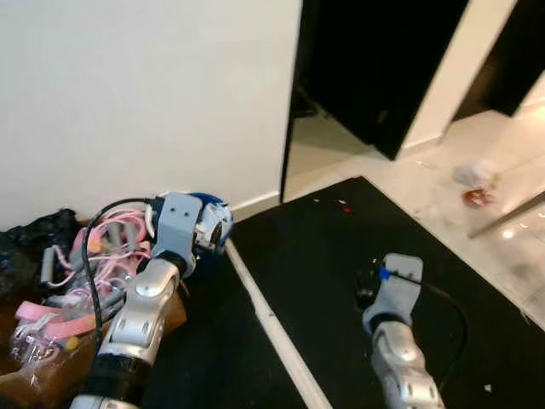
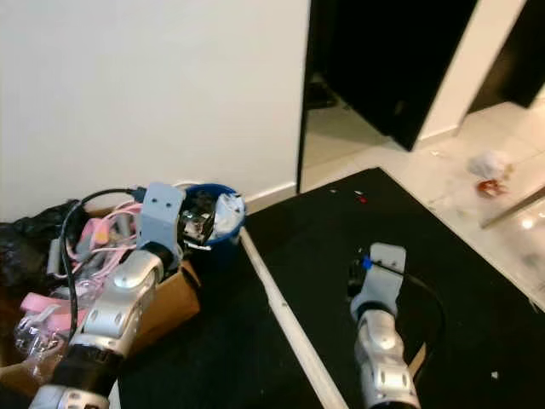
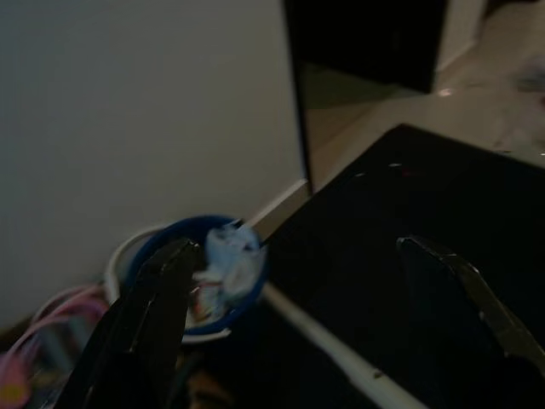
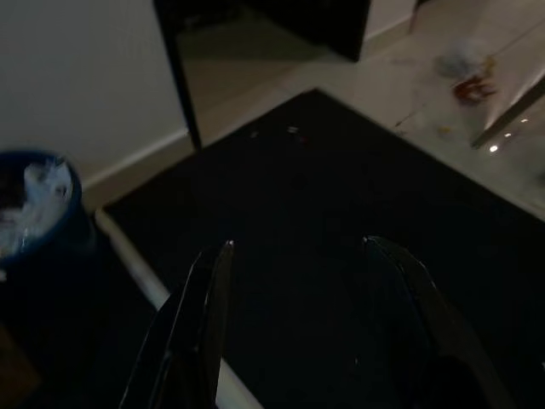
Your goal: Picking trash to rubbish bin
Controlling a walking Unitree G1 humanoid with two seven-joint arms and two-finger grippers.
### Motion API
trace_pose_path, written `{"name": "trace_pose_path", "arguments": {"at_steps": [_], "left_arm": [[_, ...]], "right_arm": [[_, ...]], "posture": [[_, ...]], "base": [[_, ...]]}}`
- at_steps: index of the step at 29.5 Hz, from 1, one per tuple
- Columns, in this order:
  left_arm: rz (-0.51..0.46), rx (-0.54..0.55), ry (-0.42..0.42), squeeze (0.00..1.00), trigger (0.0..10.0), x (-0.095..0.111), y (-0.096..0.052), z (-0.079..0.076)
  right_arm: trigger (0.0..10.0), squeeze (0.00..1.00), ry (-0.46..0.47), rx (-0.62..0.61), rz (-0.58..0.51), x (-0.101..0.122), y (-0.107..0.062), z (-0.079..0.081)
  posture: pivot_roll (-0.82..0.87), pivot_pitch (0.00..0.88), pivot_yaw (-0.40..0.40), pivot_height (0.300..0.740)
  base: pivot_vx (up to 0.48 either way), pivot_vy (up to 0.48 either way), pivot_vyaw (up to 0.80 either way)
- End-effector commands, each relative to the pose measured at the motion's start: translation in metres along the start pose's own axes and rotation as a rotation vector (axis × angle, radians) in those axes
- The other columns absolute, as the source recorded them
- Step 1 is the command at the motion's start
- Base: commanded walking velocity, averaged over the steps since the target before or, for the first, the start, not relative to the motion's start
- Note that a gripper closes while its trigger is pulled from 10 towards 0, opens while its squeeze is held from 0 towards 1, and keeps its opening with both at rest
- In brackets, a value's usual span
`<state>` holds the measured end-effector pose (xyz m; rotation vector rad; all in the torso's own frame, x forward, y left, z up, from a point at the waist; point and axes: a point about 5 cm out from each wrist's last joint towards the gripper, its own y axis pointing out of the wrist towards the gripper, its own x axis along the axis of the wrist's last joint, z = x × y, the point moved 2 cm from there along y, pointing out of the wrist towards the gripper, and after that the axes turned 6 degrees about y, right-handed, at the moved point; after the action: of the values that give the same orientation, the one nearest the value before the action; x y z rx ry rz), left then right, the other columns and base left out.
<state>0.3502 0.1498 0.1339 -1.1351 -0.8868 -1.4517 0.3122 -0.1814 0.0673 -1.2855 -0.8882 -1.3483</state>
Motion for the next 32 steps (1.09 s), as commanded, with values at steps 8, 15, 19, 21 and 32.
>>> {"name": "trace_pose_path", "arguments": {"at_steps": [8, 15, 19, 21, 32], "left_arm": [[0.018, 0.009, 0.015, 0.0, 10.0, -0.0053, -0.0014, 0.0039], [0.019, -0.012, -0.015, 0.0, 10.0, -0.0038, 0.0, 0.002], [0.016, -0.014, -0.004, 0.0, 10.0, -0.0041, -0.0006, 0.0009], [0.018, -0.015, -0.003, 0.0, 10.0, -0.0053, -0.0014, 0.0008], [0.022, -0.028, 0.001, 0.0, 10.0, -0.007, -0.0034, 0.0002]], "right_arm": [[10.0, 0.0, -0.002, -0.01, 0.046, -0.0121, -0.0035, 0.0006], [10.0, 0.0, 0.0, -0.029, 0.044, -0.0114, -0.0037, -0.0044], [10.0, 0.0, -0.001, -0.03, 0.044, -0.012, -0.0042, -0.0048], [10.0, 0.0, 0.0, -0.031, 0.042, -0.0119, -0.0043, -0.0048], [10.0, 0.0, 0.002, -0.048, 0.044, -0.0134, -0.006, -0.0072]], "posture": [[0.02, 0.107, 0.045, 0.74], [0.01, 0.101, 0.051, 0.74], [0.01, 0.096, 0.054, 0.74], [0.01, 0.095, 0.056, 0.74], [0.01, 0.092, 0.059, 0.74]], "base": [[0.0, 0.0, -0.8], [0.0, 0.0, -0.8], [0.0, 0.0, -0.8], [0.0, 0.0, -0.8], [0.0, 0.0, -0.8]]}}
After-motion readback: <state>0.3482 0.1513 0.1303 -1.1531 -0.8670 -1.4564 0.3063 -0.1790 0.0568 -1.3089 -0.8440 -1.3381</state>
